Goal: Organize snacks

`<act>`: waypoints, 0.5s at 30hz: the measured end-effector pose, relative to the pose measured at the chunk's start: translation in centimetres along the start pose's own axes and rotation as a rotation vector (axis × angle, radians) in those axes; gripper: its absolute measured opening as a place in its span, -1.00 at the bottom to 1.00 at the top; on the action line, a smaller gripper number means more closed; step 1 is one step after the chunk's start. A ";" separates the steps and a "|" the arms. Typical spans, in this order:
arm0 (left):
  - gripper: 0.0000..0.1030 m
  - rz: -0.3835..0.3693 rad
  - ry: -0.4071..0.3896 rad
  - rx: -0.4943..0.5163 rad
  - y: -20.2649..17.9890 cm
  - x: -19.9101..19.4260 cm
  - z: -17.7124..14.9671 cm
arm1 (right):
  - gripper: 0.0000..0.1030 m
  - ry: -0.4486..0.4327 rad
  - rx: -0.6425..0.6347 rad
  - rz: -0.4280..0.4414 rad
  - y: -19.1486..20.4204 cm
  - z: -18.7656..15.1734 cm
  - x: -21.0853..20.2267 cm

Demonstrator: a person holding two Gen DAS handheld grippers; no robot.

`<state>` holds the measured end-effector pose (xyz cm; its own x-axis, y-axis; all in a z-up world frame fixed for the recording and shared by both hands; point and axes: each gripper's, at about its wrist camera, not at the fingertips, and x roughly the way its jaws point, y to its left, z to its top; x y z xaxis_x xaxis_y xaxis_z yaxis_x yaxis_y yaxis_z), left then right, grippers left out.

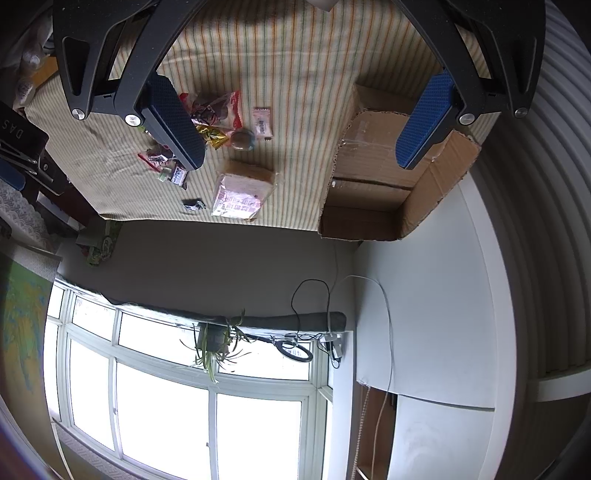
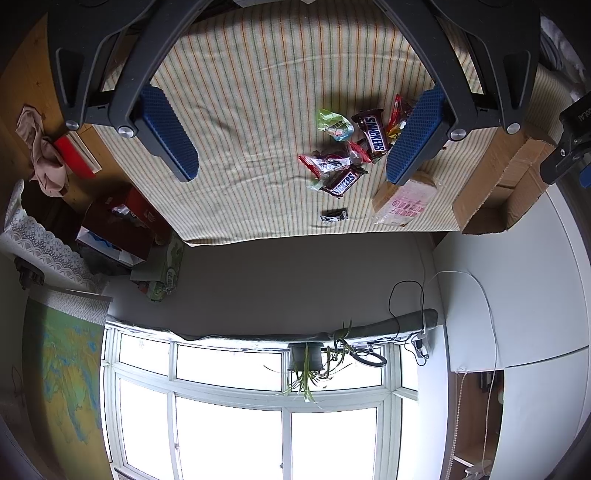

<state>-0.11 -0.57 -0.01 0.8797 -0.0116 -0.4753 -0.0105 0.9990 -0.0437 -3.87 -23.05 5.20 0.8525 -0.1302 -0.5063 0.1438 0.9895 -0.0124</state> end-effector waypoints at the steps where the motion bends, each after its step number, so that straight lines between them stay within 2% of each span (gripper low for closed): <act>1: 0.99 0.000 0.000 0.000 0.0 0.0 0.0 | 1.00 0.000 0.001 0.000 0.0 -0.1 0.0; 15: 0.99 -0.004 0.002 0.001 0.1 0.0 -0.3 | 1.00 0.006 0.000 0.001 0.1 -0.4 0.1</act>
<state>-0.22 -0.45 -0.25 0.8787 -0.0153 -0.4772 -0.0068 0.9990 -0.0445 -3.93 -22.90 4.81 0.8498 -0.1288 -0.5111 0.1427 0.9897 -0.0121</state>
